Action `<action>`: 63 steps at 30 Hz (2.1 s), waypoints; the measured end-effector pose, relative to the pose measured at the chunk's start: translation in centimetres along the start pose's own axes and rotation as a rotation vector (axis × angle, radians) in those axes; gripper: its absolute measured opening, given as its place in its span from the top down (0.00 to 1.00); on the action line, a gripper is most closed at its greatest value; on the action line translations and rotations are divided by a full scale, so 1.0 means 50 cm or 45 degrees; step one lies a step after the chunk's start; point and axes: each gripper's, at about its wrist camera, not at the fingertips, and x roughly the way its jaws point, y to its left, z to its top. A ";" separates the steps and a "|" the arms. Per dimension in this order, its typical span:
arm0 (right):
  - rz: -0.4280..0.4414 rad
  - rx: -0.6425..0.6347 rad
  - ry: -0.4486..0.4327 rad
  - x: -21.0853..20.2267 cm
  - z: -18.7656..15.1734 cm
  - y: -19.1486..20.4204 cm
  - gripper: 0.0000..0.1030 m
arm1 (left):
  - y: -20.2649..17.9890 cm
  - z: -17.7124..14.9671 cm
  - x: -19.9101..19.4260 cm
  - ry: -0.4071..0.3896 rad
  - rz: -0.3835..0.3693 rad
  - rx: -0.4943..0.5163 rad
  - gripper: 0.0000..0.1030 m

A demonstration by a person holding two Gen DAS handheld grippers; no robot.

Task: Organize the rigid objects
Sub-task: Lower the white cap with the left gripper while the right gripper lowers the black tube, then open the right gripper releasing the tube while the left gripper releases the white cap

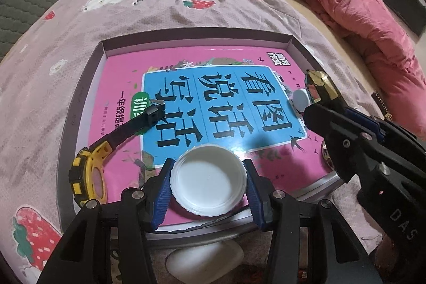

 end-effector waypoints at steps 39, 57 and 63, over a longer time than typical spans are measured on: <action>-0.064 -0.006 0.144 0.050 -0.033 -0.007 0.78 | 0.013 -0.008 -0.006 -0.014 0.033 -0.028 0.50; -0.076 -0.055 0.123 0.045 -0.034 0.007 0.78 | 0.013 -0.008 -0.005 -0.013 0.029 -0.035 0.50; -0.063 -0.038 0.138 0.046 -0.030 -0.001 0.78 | 0.014 -0.008 -0.005 -0.012 0.030 -0.037 0.50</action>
